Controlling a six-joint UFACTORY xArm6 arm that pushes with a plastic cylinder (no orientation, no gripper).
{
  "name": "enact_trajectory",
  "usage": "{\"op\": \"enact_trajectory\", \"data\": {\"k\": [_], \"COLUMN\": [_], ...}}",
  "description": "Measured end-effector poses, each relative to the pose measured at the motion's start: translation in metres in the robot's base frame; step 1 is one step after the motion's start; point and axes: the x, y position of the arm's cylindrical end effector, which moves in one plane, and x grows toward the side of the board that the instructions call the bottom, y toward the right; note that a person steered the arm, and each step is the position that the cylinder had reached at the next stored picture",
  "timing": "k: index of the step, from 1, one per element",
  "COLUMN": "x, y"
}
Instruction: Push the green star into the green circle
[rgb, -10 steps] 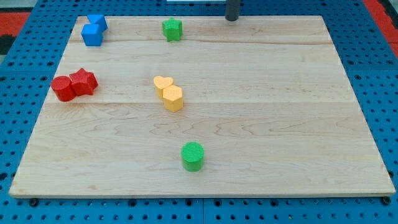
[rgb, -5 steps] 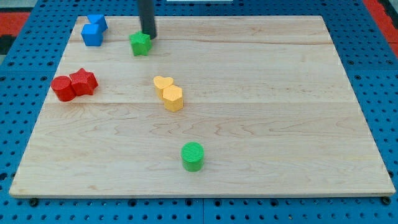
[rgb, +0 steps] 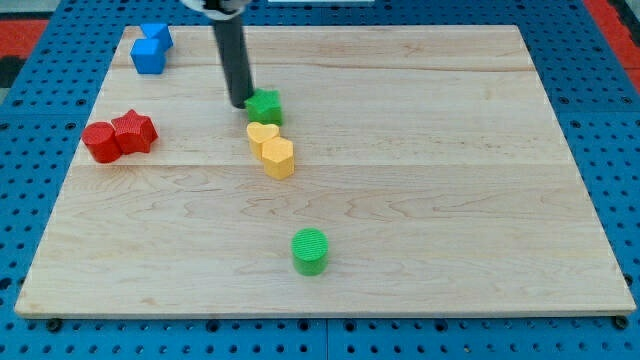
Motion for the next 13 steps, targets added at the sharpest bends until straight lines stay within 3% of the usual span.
{"op": "enact_trajectory", "data": {"k": [1, 3, 5, 6, 7, 9, 10, 11, 12, 13], "x": [0.0, 0.042, 0.087, 0.065, 0.065, 0.13, 0.126, 0.096, 0.105, 0.159], "y": [0.051, 0.1, 0.121, 0.126, 0.109, 0.099, 0.117, 0.087, 0.049, 0.035]}}
